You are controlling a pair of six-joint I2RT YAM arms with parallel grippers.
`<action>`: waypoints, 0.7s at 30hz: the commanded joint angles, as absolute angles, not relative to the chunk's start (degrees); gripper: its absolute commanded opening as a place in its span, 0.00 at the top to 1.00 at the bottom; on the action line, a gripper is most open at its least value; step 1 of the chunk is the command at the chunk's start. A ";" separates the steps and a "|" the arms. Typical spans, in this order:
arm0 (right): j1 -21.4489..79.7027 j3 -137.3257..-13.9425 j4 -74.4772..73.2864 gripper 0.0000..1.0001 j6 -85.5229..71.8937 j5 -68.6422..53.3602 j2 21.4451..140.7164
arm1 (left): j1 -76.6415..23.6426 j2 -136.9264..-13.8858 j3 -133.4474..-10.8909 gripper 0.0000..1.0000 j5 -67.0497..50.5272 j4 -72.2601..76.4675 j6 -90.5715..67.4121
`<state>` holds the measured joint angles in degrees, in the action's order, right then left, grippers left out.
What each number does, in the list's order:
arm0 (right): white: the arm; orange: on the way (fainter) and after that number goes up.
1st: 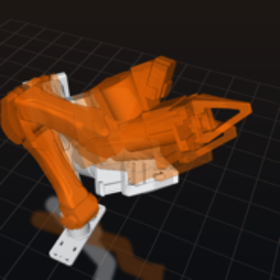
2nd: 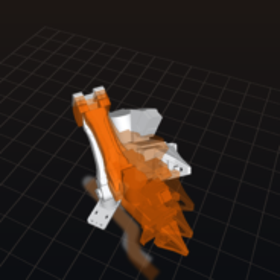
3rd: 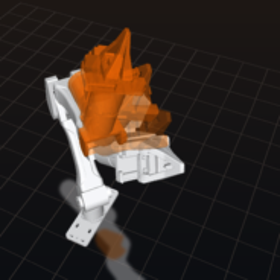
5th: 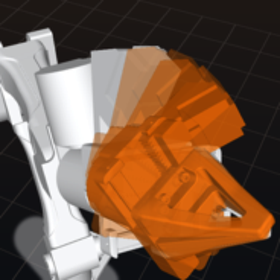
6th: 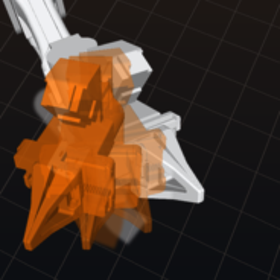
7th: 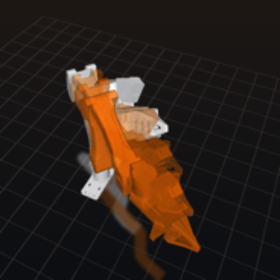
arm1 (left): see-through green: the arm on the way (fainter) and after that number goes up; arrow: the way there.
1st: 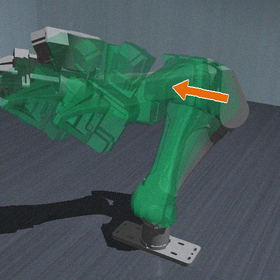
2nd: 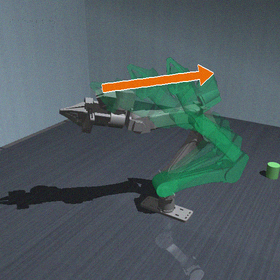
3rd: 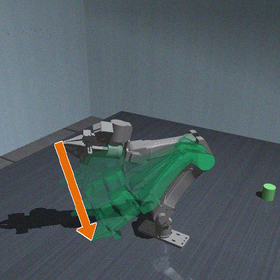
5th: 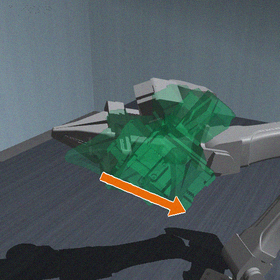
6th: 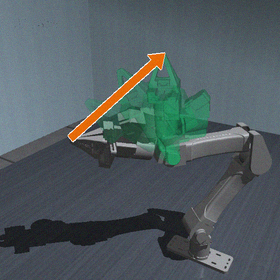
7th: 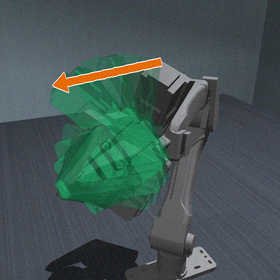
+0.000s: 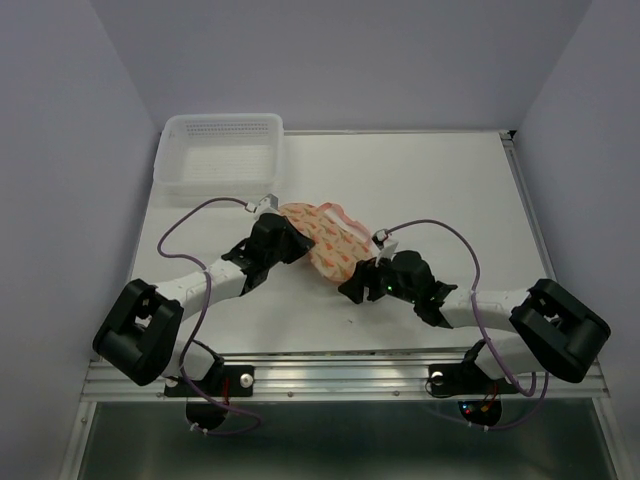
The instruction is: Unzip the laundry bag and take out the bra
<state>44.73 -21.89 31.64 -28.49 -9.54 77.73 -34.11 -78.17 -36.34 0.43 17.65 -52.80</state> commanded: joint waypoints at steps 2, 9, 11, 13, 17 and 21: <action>45.00 -21.97 41.12 0.33 -29.44 -12.22 78.40 | -34.63 -76.02 -36.30 1.00 0.26 19.51 -53.26; 45.00 -21.27 44.47 0.42 -31.28 -12.22 81.47 | -34.89 -75.59 -36.56 1.00 0.26 19.51 -53.79; 45.00 -20.74 45.96 0.46 -32.51 -12.83 82.17 | -34.89 -75.32 -36.39 1.00 0.26 19.51 -54.57; 45.00 -20.04 47.72 0.47 -33.66 -13.44 82.79 | -35.07 -74.89 -36.04 1.00 0.26 20.21 -55.37; 45.00 -18.11 52.45 0.50 -36.38 -14.41 83.67 | -35.16 -74.18 -34.90 1.00 0.35 21.27 -57.65; 45.00 -17.14 54.84 0.50 -37.87 -15.12 84.29 | -35.42 -73.57 -34.28 1.00 1.14 21.97 -59.67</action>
